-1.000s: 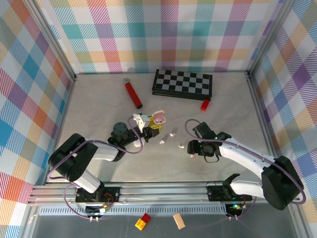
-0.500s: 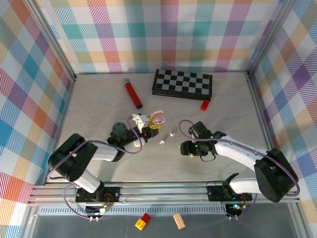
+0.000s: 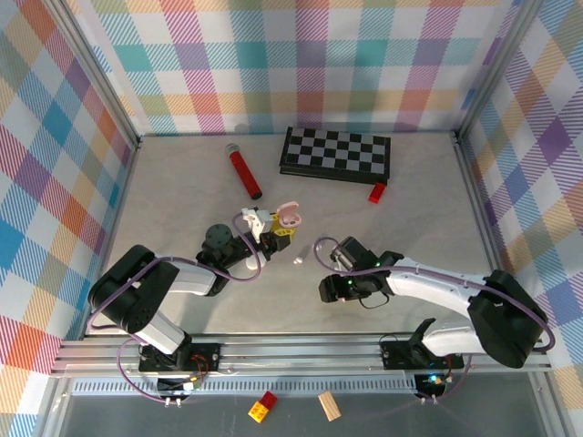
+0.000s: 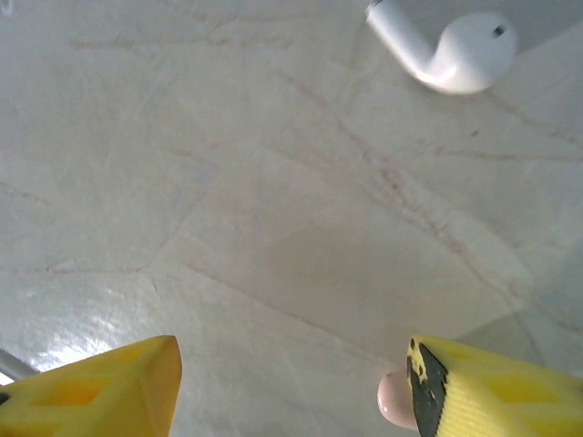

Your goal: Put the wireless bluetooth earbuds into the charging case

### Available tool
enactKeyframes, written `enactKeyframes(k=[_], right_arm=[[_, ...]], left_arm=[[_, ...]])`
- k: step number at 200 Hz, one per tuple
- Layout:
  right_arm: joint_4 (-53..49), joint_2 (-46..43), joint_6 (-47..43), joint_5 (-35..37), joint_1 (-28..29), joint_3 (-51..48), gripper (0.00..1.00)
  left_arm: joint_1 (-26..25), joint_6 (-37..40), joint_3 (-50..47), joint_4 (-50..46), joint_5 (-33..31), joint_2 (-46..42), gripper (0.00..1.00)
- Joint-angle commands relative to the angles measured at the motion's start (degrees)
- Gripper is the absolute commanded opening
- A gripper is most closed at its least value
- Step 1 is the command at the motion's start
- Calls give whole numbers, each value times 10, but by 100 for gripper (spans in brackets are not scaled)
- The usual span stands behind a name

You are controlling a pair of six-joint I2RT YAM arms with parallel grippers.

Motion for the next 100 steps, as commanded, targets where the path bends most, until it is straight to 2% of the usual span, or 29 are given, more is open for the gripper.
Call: enactKeyframes(k=[1,34,54,100], right_arm=[[-42,-24,18,42,6,16,65],[-84,-37,23,109,1,23,66],[-76,-16,14,86,-16,26,67],[-54,38,9,27,-15,28,67]], left_arm=[[8,-1,3,30,8,-10,34],[11,-1,0,31,7,-12,34],[11,-2,0,30,9,-13,34],[13,-2,-8,30,7,-18,34]])
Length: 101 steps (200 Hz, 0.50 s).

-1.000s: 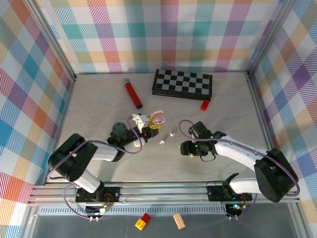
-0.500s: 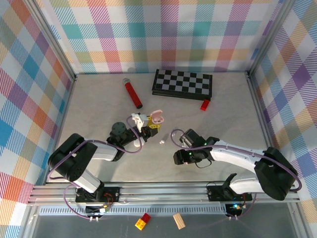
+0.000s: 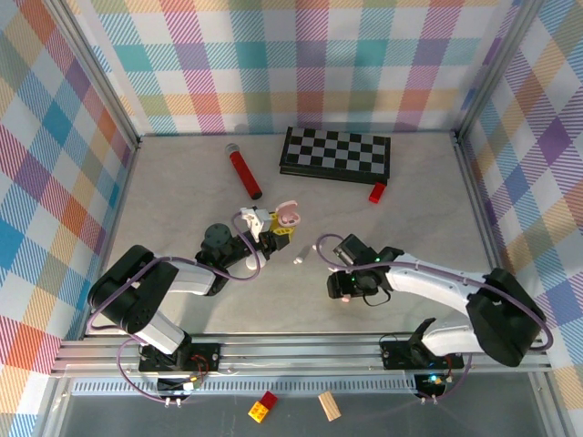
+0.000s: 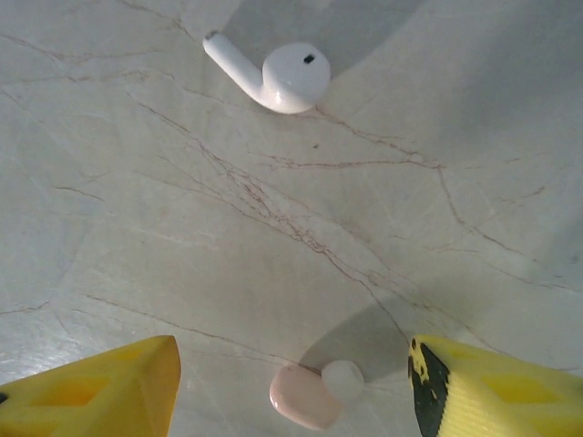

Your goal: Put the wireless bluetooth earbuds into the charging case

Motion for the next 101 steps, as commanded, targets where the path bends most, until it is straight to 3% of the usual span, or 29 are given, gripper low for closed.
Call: enactKeyframes(k=[1,101], right_arm=[[0,20,-2,-38,0,8,67],[-16,-28,-3,-63,5,-8,63]], left_arm=[[8,-2,-7,30,7,-15,34],[13,-4,-2,30,9,-16,34]])
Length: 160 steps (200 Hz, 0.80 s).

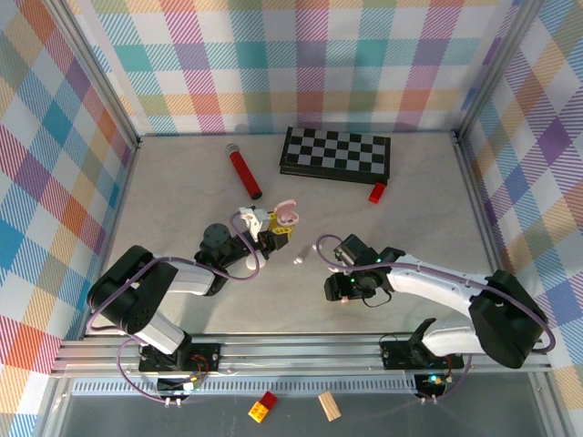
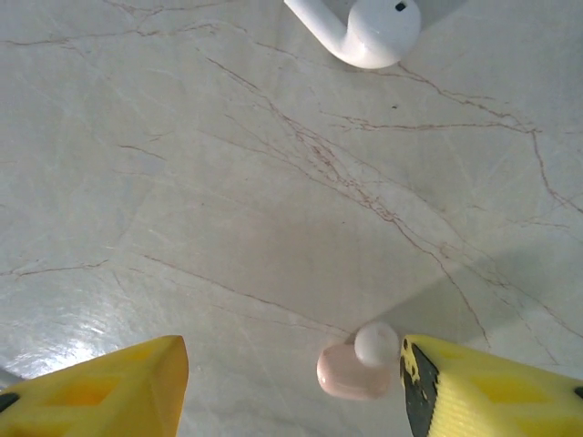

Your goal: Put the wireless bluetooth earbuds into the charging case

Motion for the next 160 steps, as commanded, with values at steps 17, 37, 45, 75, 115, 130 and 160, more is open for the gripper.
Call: enactKeyframes(k=[17,37,45,75,115,130,160], right_arm=[[-36,-13,-3,14,3,3,64],[-65,-17,-17,42,5,21,65],[-82,-16,-22,54,8,32,65],[-134,2,-13,89,15,66,61],[-46,27,24,23,14,33,59],[-32,38,30,11,15,28,60],[-19,48,32,3,15,20,60]], left_arm=[[9,-5,0,29,10,-15,34],[10,-5,-3,29,9,-19,34],[12,-6,-4,29,9,-20,34],[27,-9,-12,29,7,-31,34],[34,-13,-11,29,13,-34,34],[35,-15,-11,28,16,-33,34],[36,-14,-13,29,16,-33,34]])
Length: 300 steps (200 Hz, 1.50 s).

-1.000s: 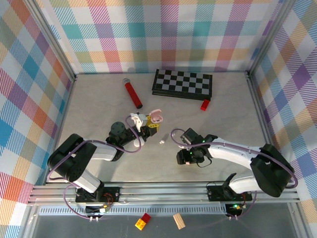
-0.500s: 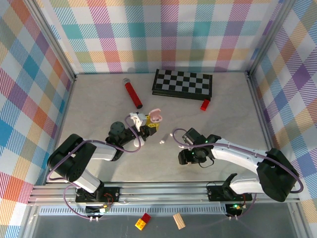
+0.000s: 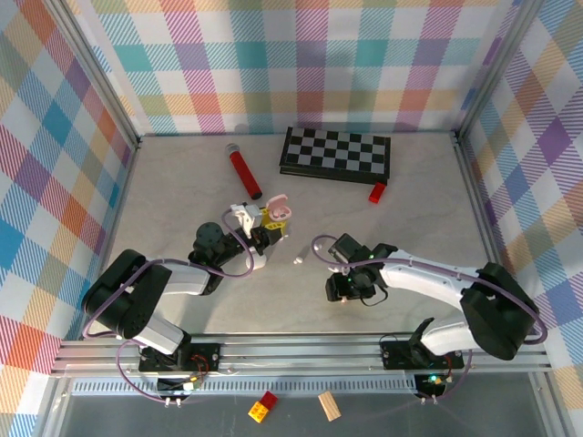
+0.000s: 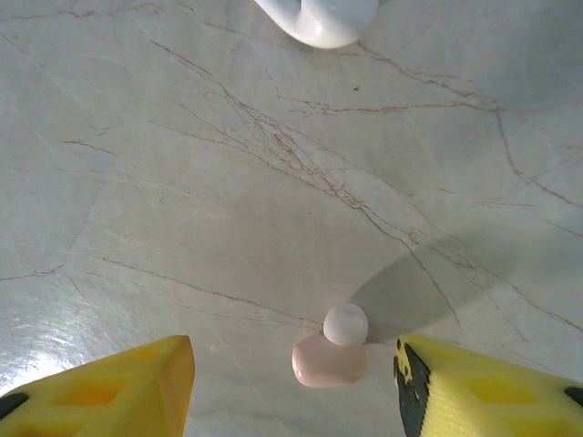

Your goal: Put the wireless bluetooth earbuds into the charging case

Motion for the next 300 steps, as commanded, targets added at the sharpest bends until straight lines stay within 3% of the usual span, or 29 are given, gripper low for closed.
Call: enactKeyframes(k=[1,151,194,222,255,300], right_arm=[[22,7,14,-25,3,-10,59],[8,35,23,-65,60,0,55],[13,-3,11,-61,70,-6,55],[2,-47,-6,-32,69,-9,53],[-64,-24,-25,14,69,31,55],[-179,36,-21,194,129,118,48]], left_arm=[[6,-6,-6,29,15,-10,34],[41,-30,-16,26,24,-37,34],[42,-31,-11,25,27,-32,34],[42,-32,-8,25,26,-30,34],[42,-31,-7,25,26,-32,34],[60,-39,-8,15,25,-37,34]])
